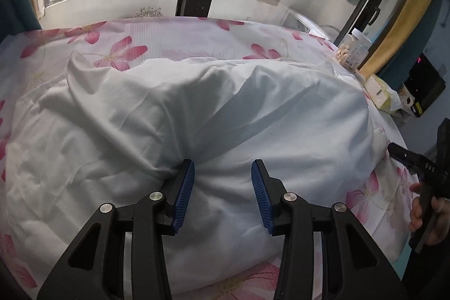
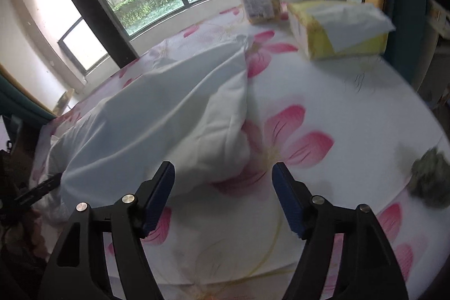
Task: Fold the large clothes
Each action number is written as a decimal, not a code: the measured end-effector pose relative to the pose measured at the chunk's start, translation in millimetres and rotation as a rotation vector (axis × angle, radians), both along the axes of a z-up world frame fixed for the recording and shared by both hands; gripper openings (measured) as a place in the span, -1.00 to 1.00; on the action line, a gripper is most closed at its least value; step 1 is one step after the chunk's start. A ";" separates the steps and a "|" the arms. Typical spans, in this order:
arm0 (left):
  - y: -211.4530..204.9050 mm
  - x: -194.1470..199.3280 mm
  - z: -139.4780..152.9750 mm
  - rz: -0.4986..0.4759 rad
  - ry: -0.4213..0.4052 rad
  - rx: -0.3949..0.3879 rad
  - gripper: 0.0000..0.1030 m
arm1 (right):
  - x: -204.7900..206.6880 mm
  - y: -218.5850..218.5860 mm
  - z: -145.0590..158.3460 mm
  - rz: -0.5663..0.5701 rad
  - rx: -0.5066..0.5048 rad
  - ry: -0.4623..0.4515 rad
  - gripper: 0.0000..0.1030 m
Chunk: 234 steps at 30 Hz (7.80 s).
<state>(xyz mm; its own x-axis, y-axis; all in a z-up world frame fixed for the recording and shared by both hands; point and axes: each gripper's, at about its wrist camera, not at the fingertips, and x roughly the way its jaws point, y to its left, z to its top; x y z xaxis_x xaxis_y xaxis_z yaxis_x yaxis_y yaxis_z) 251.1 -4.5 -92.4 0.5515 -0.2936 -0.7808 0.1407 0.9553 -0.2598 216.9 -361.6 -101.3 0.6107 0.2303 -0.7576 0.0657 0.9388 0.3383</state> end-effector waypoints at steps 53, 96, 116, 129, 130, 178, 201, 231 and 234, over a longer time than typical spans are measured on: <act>14.4 1.6 -13.0 -0.045 -0.023 -0.132 -0.13 | 78.2 126.3 -5.9 0.001 0.176 -0.074 -0.61; 195.8 -74.2 42.8 0.267 -0.173 -0.208 -0.13 | 40.2 358.5 63.5 0.336 -0.586 -0.265 -0.74; 218.0 -89.2 37.9 0.312 -0.149 -0.187 -0.13 | -2.2 420.0 37.0 0.682 -0.383 -0.222 0.66; 211.4 -78.9 82.5 0.291 -0.189 -0.074 -0.12 | -61.7 433.3 36.2 0.961 -0.206 -0.240 0.78; 210.5 -77.8 87.5 0.292 -0.196 -0.065 -0.12 | -64.6 434.8 34.6 0.985 -0.205 -0.239 0.79; 185.7 -40.3 67.4 0.161 -0.124 -0.066 -0.89 | 39.6 267.9 40.0 0.410 -0.184 -0.153 0.79; 223.4 -57.4 41.0 0.309 -0.029 -0.165 0.09 | 25.9 322.6 8.6 0.536 -0.206 -0.107 0.80; 212.4 -72.7 27.4 0.359 0.006 -0.057 0.09 | 8.3 302.6 12.1 0.485 -0.183 -0.080 0.81; 203.5 -82.9 34.4 0.336 -0.008 -0.073 0.09 | 5.6 303.4 11.0 0.488 -0.188 -0.084 0.81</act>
<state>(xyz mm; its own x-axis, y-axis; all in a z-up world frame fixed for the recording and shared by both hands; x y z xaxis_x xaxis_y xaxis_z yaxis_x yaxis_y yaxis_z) 168.2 199.0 -58.0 0.6330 -0.1497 -0.7595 -0.1763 0.9274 -0.3298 222.5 -58.2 -90.3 0.5272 0.3673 -0.7663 -0.4138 0.8986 0.1460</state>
